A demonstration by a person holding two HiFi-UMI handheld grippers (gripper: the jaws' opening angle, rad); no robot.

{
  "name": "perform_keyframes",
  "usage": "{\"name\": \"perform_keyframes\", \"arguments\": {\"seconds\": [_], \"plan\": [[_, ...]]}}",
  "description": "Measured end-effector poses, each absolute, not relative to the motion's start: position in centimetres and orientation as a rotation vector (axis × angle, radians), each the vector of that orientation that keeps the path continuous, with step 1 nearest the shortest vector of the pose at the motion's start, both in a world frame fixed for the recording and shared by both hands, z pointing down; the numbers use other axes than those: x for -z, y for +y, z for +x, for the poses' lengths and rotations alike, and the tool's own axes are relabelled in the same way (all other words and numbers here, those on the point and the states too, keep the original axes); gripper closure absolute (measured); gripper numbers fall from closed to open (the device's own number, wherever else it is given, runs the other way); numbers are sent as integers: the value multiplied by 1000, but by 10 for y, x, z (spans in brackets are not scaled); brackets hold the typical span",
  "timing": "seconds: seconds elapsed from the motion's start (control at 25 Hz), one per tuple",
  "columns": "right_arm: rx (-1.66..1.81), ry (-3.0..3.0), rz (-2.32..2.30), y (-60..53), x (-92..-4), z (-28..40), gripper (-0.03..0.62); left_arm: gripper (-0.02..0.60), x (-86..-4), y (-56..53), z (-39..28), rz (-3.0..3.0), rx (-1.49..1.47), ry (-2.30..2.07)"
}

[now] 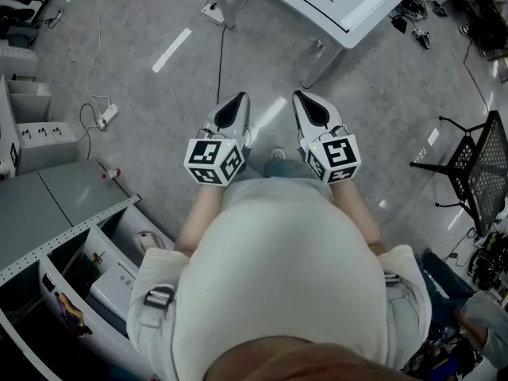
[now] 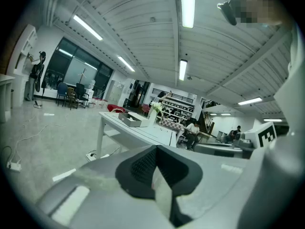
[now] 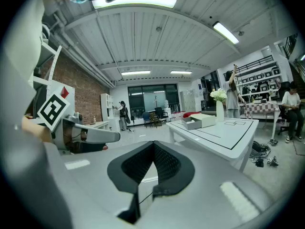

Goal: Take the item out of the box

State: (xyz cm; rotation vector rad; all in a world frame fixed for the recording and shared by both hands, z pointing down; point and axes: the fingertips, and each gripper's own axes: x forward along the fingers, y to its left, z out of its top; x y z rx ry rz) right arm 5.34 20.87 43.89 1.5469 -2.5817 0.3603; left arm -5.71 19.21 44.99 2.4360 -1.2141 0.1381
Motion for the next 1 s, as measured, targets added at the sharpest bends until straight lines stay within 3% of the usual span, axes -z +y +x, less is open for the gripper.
{"name": "perform_keyframes", "arguments": {"seconds": [1.0], "plan": [[-355,-2627,1467,240,-440,60,597,581,-449,219,-48,2421,-126,-1262]]}}
